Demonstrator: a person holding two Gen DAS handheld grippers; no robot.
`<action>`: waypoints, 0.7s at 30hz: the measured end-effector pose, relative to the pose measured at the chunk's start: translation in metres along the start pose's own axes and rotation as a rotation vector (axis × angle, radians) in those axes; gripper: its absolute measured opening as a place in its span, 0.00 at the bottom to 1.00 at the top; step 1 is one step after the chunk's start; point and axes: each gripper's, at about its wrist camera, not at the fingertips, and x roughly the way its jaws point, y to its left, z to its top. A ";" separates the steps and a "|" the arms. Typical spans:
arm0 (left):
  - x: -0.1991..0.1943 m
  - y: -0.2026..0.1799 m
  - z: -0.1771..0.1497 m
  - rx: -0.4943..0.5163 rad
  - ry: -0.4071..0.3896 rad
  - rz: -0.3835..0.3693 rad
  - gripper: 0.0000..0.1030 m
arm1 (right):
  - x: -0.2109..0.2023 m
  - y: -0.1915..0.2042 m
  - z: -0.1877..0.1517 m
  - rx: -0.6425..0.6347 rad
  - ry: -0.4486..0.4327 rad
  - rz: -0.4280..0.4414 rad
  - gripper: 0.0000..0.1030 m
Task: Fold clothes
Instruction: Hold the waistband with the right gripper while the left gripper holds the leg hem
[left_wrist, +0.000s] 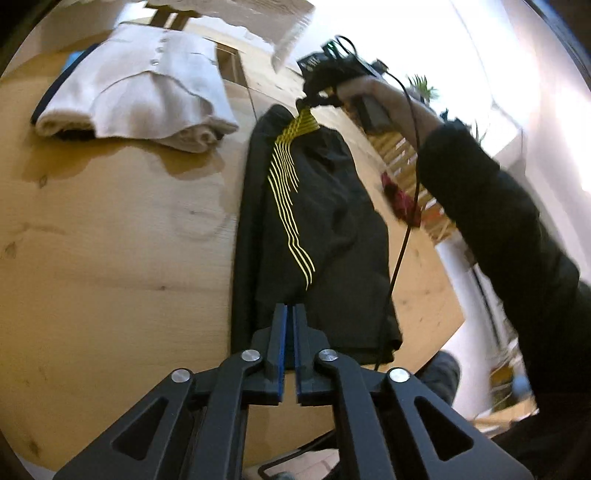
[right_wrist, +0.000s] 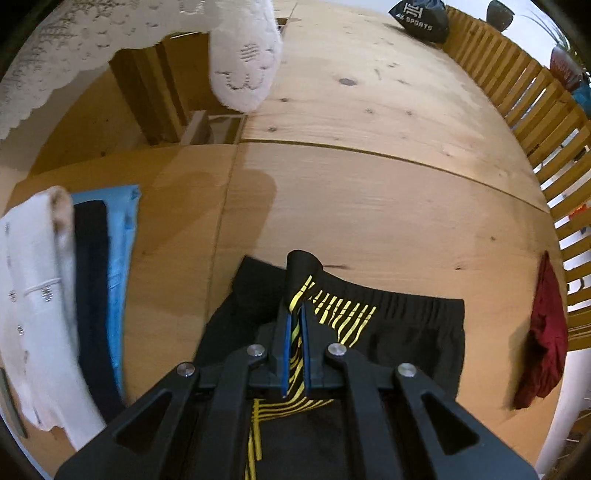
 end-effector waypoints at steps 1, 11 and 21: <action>0.000 -0.003 0.000 0.021 0.009 0.016 0.12 | 0.002 -0.002 0.000 0.003 0.002 0.002 0.05; 0.025 -0.023 -0.006 0.096 0.134 0.118 0.24 | 0.013 0.002 -0.010 -0.080 0.007 0.013 0.05; 0.045 -0.035 -0.004 0.159 0.177 0.306 0.32 | 0.015 0.018 -0.021 -0.166 0.007 0.052 0.05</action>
